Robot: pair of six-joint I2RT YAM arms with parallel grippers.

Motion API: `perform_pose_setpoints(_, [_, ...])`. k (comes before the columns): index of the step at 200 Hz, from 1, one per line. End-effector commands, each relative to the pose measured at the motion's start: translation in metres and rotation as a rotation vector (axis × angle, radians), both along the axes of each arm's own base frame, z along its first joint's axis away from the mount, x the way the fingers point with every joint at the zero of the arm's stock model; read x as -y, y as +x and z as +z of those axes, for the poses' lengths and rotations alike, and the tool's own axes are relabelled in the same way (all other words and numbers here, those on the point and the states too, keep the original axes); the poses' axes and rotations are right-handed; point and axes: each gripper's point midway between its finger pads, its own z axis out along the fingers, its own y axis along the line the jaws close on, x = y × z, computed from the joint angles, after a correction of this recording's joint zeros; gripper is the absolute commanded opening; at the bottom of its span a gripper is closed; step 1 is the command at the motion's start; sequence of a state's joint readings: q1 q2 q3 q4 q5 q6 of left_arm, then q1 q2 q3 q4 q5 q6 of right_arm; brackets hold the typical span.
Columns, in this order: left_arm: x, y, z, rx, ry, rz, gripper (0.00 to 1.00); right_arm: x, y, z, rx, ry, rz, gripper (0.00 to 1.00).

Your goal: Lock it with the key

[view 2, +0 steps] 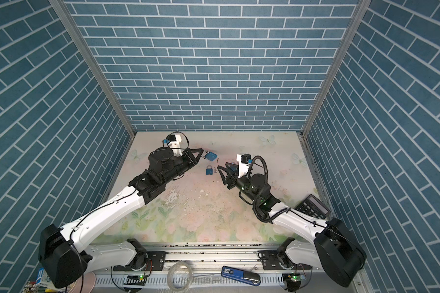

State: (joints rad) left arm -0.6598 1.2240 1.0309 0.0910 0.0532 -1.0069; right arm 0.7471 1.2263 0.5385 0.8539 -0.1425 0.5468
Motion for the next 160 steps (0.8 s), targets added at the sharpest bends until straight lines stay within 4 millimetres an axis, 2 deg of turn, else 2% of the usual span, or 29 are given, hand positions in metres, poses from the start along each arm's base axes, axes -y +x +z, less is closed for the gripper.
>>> perform_pose_setpoints(1, [-0.004, -0.007, 0.044, 0.062, -0.102, 0.015, 0.0, -0.007, -0.002, 0.024, 0.072, 0.091, 0.03, 0.53])
perform_pose_setpoints(66, [-0.011, -0.017, 0.051, 0.055, -0.127, 0.01, 0.0, -0.031, 0.008, 0.016, 0.078, 0.054, 0.094, 0.54])
perform_pose_setpoints(118, [-0.013, -0.017, 0.047, 0.05, -0.11, 0.016, 0.0, -0.046, 0.007, 0.026, 0.118, 0.071, 0.16, 0.53])
perform_pose_setpoints(160, [-0.017, -0.019, 0.05, 0.056, -0.119, 0.018, 0.0, -0.049, 0.008, 0.032, 0.145, 0.069, 0.175, 0.52])
